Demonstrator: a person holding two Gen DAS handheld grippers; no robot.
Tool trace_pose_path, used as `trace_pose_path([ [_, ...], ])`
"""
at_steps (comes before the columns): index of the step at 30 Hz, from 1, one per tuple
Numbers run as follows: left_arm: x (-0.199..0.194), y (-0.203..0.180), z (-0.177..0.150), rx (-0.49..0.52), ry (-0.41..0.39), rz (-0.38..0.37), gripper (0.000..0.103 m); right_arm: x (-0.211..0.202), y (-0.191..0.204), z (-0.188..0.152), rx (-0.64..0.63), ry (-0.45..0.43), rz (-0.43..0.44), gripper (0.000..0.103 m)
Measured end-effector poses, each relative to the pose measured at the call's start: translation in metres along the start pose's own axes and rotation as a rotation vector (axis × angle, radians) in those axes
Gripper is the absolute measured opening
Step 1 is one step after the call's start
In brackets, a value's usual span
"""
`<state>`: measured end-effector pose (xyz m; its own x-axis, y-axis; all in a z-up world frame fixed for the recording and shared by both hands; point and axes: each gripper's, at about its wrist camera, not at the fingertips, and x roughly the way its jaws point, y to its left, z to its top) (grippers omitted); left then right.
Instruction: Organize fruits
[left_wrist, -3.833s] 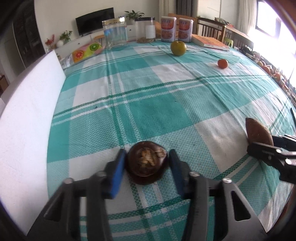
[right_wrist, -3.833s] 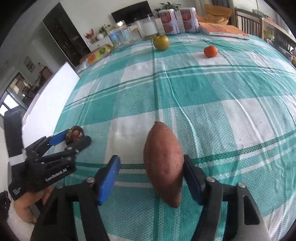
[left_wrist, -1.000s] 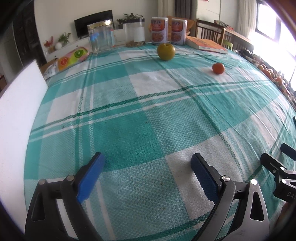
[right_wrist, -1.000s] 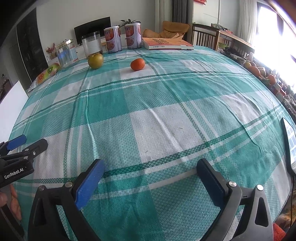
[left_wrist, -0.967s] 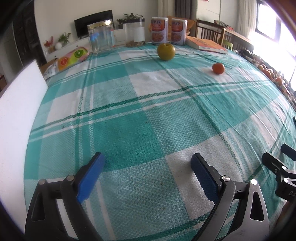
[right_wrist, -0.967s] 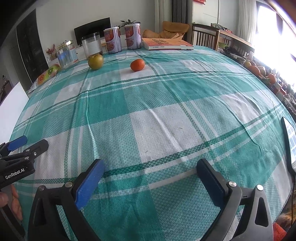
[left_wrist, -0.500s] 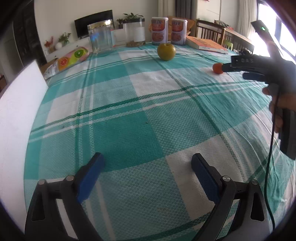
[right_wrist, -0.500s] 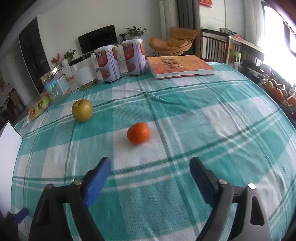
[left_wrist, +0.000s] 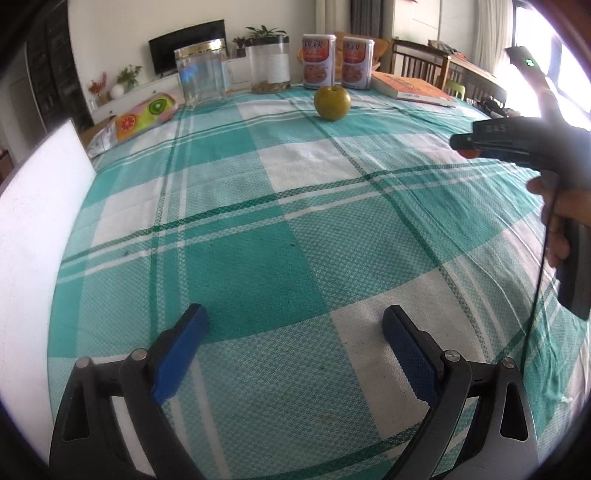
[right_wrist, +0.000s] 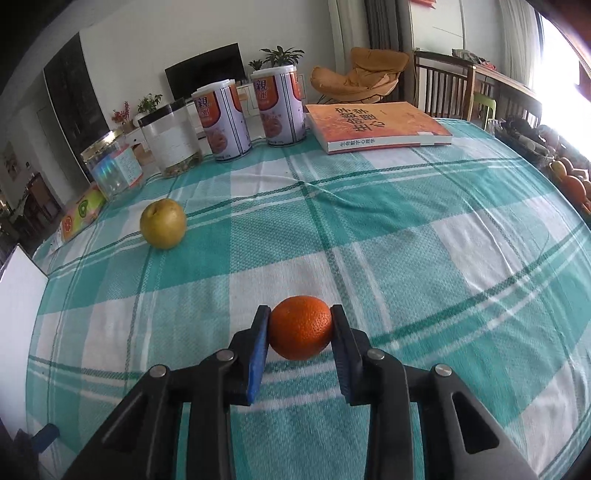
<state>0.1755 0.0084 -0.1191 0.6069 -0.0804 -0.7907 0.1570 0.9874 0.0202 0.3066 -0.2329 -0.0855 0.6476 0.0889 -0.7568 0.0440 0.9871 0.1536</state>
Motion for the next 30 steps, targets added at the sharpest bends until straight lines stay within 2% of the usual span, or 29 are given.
trace_pose_path([
  [7,0.000,0.000,0.000,0.000,0.000,0.001,0.097,-0.069,0.003,-0.082,0.003,0.070,0.055,0.033],
  [13,0.000,0.000,0.000,0.000,0.000,0.000,0.097,-0.079,0.025,-0.130,-0.060,0.054,0.029,0.036],
  [14,0.000,0.000,0.000,0.000,0.000,0.000,0.097,-0.080,0.029,-0.133,-0.081,0.028,0.015,0.041],
  [15,0.000,0.000,0.000,0.000,0.000,0.000,0.097,-0.079,0.032,-0.134,-0.100,0.024,-0.006,0.054],
  [16,0.000,0.000,0.000,0.000,0.000,0.000,0.097,-0.078,0.034,-0.135,-0.112,0.022,-0.016,0.061],
  [17,0.000,0.000,0.000,0.000,0.000,0.000,0.097,-0.076,0.035,-0.135,-0.118,0.028,-0.022,0.072],
  [18,0.000,0.000,0.000,0.000,0.000,0.000,0.097,-0.075,0.035,-0.135,-0.122,0.032,-0.024,0.077],
  [20,0.000,0.000,0.000,0.000,0.000,0.000,0.097,-0.075,0.035,-0.136,-0.125,0.035,-0.025,0.079],
  [24,0.000,0.000,0.000,0.000,0.000,0.000,0.097,-0.071,0.040,-0.136,-0.148,0.052,-0.025,0.091],
  [30,0.000,0.000,0.000,0.001,0.000,0.000,0.097,-0.069,0.042,-0.136,-0.162,0.062,-0.023,0.096],
])
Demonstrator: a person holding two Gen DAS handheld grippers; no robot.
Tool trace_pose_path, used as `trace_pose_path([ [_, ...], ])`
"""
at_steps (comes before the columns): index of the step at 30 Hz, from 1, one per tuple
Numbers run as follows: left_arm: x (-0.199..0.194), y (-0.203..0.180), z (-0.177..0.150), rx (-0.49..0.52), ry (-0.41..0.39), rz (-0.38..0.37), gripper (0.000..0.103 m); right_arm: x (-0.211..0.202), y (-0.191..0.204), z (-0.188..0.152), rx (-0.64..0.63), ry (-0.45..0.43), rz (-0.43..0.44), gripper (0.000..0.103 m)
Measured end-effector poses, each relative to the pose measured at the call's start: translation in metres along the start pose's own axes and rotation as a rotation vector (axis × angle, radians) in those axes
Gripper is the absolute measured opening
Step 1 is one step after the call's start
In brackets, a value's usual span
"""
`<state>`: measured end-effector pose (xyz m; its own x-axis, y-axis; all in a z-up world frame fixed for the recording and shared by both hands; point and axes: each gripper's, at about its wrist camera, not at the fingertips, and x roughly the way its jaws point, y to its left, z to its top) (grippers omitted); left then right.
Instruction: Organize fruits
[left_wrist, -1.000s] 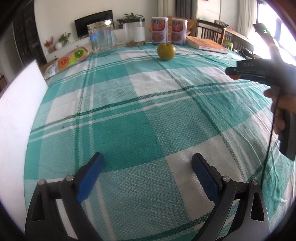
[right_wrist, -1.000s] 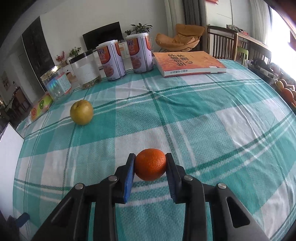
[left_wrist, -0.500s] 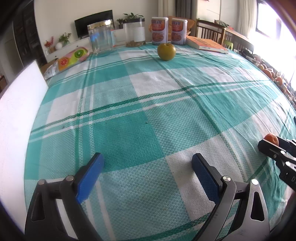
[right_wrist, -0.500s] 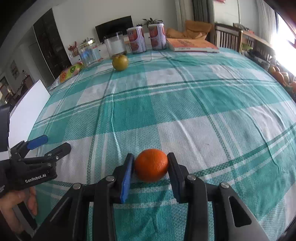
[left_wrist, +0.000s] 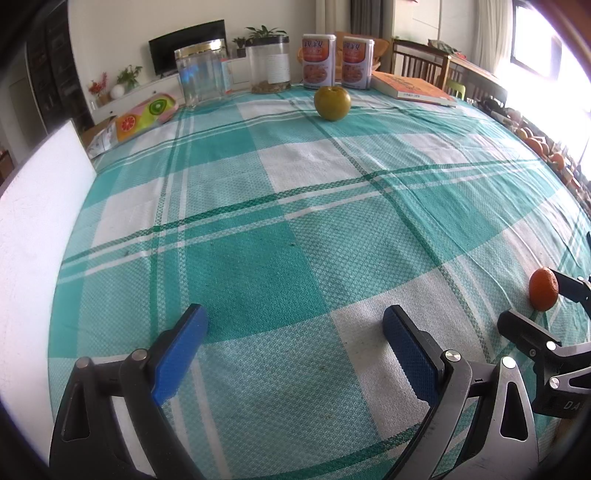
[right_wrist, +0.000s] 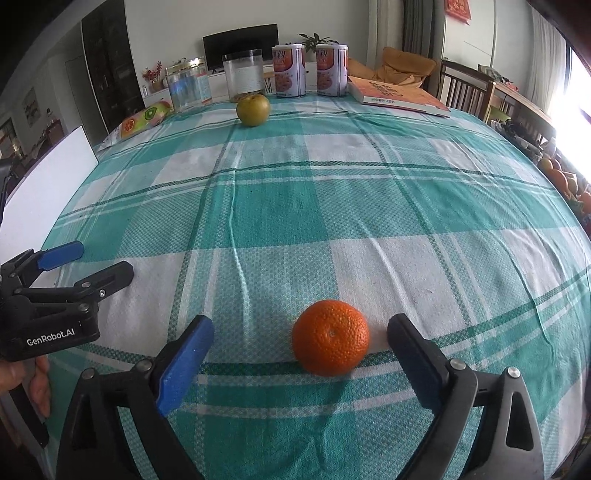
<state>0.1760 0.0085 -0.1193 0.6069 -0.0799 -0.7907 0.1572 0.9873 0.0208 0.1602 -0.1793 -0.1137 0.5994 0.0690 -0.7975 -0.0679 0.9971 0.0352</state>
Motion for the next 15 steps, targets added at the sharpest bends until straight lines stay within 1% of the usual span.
trace_pose_path([
  [6,-0.001,0.001,0.001,-0.002,0.000,-0.008,0.097,0.001,0.001,0.000,-0.005,0.005,0.009,0.100],
  [7,0.000,0.002,0.003,0.001,0.010,-0.023,0.096,0.001,0.001,0.000,-0.006,0.005,0.009,0.100],
  [8,0.000,0.004,0.008,-0.002,0.024,-0.056,0.096,0.001,0.002,0.000,-0.007,0.006,0.010,0.100],
  [9,-0.001,0.007,0.015,-0.021,0.022,-0.098,0.096,0.001,0.002,0.000,-0.007,0.006,0.012,0.101],
  [10,-0.004,0.010,0.025,-0.045,0.003,-0.130,0.096,0.001,0.001,0.000,-0.006,0.006,0.014,0.101],
  [13,-0.006,0.015,0.067,-0.089,-0.045,-0.172,0.096,0.003,0.002,0.001,-0.011,0.010,0.014,0.102],
  [15,0.002,0.016,0.098,-0.111,-0.064,-0.207,0.096,0.003,0.004,0.001,-0.017,0.012,0.010,0.103],
])
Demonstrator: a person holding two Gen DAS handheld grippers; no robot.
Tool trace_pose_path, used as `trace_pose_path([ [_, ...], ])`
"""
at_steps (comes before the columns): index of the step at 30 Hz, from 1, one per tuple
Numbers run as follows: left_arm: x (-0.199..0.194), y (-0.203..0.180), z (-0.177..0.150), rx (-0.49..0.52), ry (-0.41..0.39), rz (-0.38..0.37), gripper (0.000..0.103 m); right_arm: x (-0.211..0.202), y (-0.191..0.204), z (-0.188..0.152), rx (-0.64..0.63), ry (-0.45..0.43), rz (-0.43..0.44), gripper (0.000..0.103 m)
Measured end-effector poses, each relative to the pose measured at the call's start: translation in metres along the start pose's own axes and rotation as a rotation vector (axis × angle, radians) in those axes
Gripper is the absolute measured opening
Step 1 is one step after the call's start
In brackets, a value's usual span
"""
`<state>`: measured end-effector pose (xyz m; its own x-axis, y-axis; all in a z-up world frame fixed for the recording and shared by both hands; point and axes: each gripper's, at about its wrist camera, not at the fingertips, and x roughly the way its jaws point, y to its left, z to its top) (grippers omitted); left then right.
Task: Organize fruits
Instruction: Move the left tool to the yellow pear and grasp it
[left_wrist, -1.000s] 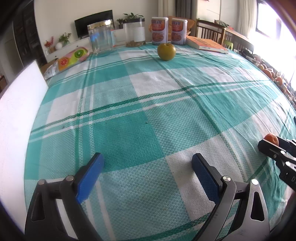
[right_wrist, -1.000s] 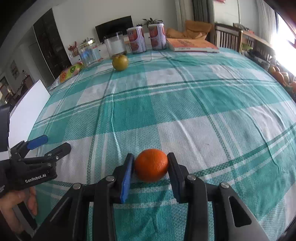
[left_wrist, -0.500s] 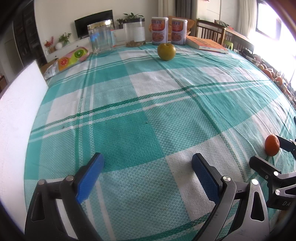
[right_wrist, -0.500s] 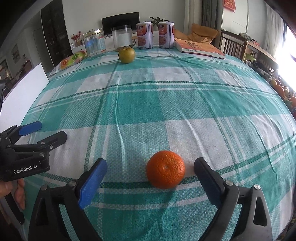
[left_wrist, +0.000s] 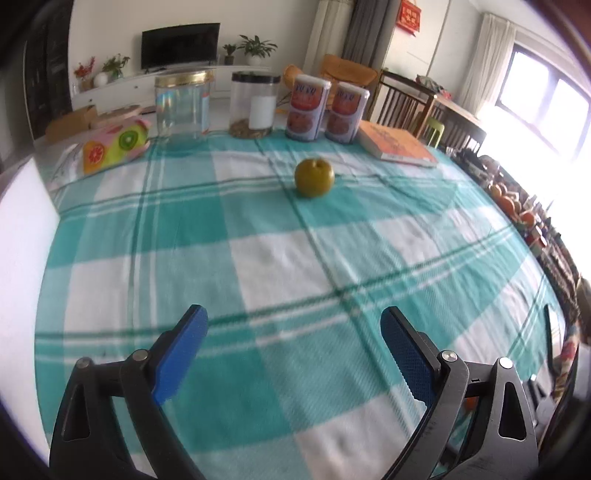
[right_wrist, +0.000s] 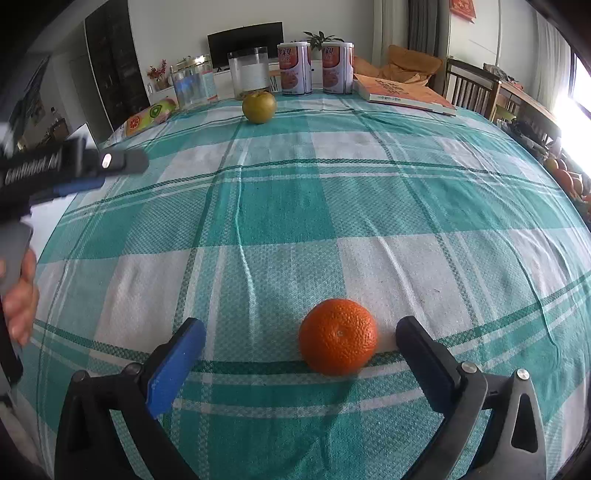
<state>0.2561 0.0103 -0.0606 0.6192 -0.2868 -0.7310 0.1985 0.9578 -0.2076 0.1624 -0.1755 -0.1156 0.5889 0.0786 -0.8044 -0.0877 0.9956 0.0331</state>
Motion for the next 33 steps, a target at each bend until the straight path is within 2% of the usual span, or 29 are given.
trace_pose_path([
  [2,0.017,-0.005,0.024,-0.006,-0.026,-0.034,0.096,0.001,0.001,0.000,-0.003,0.001,-0.002,0.103],
  [4,0.040,-0.018,0.042,0.053,-0.022,-0.021,0.096,0.000,0.000,0.000,-0.003,0.001,0.000,0.103],
  [7,0.082,-0.037,0.065,0.145,0.033,0.054,0.096,0.000,-0.001,0.000,-0.001,0.000,0.003,0.103],
  [12,0.129,-0.046,0.094,0.130,0.024,0.126,0.096,0.000,0.000,0.000,-0.008,0.003,0.000,0.103],
  [18,0.159,-0.050,0.102,0.152,0.011,0.216,0.093,0.001,0.001,0.000,-0.013,0.005,-0.005,0.103],
  [19,0.158,-0.050,0.101,0.159,-0.001,0.223,0.081,0.001,0.001,0.000,-0.013,0.005,-0.005,0.103],
  [20,0.157,-0.051,0.100,0.167,0.005,0.214,0.054,0.001,0.001,0.000,-0.013,0.005,-0.005,0.103],
  [21,0.156,-0.051,0.098,0.169,0.019,0.217,0.051,0.001,0.001,0.000,-0.013,0.005,-0.004,0.103],
  [26,0.119,-0.046,0.073,0.188,0.063,0.174,0.050,0.001,0.002,0.000,-0.012,0.004,-0.003,0.103],
  [33,0.013,-0.036,0.006,0.149,0.107,0.109,0.050,-0.005,-0.005,-0.001,0.019,-0.017,0.035,0.103],
])
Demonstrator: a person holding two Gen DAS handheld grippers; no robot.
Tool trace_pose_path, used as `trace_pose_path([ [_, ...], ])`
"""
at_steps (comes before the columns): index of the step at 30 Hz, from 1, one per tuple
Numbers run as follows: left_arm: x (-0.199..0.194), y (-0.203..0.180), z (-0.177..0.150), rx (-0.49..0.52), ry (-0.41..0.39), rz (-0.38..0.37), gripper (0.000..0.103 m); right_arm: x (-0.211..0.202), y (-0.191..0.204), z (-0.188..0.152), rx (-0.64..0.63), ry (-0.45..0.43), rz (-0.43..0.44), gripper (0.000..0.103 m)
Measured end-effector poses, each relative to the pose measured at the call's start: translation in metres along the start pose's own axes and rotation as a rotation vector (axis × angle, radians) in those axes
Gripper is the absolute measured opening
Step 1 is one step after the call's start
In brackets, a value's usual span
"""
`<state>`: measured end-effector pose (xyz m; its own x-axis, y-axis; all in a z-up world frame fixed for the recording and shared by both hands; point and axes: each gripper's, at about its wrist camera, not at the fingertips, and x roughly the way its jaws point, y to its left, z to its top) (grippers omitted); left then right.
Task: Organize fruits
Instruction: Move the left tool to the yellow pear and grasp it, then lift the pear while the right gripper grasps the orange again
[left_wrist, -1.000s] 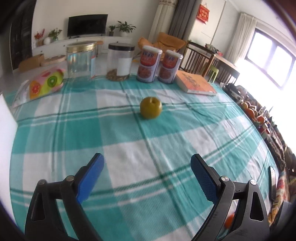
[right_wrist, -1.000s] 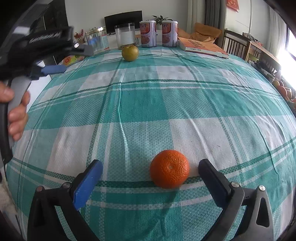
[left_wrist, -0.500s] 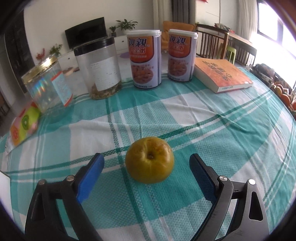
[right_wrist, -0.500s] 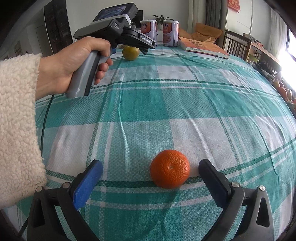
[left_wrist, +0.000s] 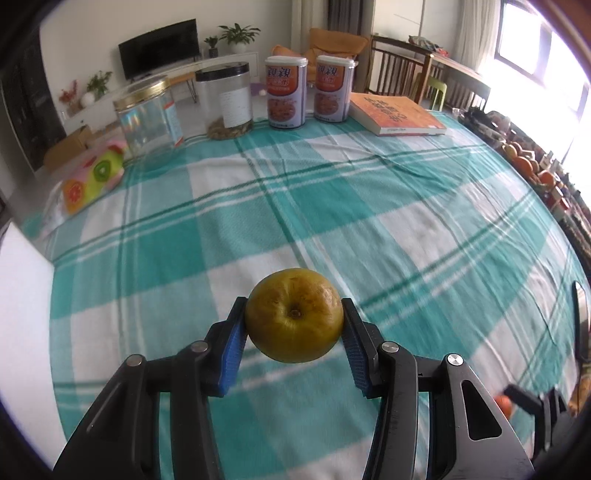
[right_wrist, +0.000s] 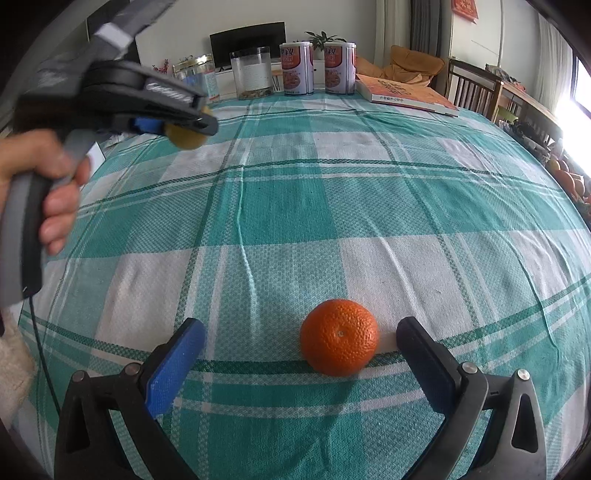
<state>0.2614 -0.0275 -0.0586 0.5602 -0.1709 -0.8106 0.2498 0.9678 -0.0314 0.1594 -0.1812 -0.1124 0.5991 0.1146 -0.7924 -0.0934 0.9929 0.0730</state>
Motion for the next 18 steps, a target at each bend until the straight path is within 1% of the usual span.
trace_pose_path([
  [3,-0.035,-0.001,-0.048,-0.017,0.010,-0.017,0.051,-0.010,-0.011,-0.003,0.063,-0.037,0.016,0.103],
  [5,-0.046,-0.002,-0.081,-0.034,0.033,-0.031,0.051,-0.018,-0.022,-0.009,0.127,-0.060,0.036,0.103],
  [8,-0.044,-0.004,-0.119,-0.034,0.055,-0.012,0.051,-0.029,-0.038,-0.012,0.221,-0.092,0.059,0.103],
  [10,-0.041,-0.003,-0.133,-0.047,0.044,-0.012,0.053,-0.033,-0.045,-0.013,0.263,-0.113,0.055,0.103],
  [12,-0.037,-0.003,-0.139,-0.048,0.022,0.026,0.068,-0.035,-0.050,-0.013,0.292,-0.122,0.057,0.103],
  [13,-0.036,-0.003,-0.141,-0.046,0.008,0.049,0.077,-0.036,-0.052,-0.014,0.304,-0.126,0.061,0.103],
  [15,-0.033,-0.004,-0.141,-0.044,-0.016,0.067,0.080,-0.038,-0.056,-0.014,0.327,-0.140,0.061,0.103],
  [17,-0.030,-0.002,-0.141,-0.046,-0.032,0.086,0.089,-0.042,-0.061,-0.015,0.349,-0.155,0.058,0.103],
  [18,-0.029,0.000,-0.140,-0.057,-0.035,0.086,0.089,-0.043,-0.063,-0.016,0.360,-0.161,0.054,0.103],
])
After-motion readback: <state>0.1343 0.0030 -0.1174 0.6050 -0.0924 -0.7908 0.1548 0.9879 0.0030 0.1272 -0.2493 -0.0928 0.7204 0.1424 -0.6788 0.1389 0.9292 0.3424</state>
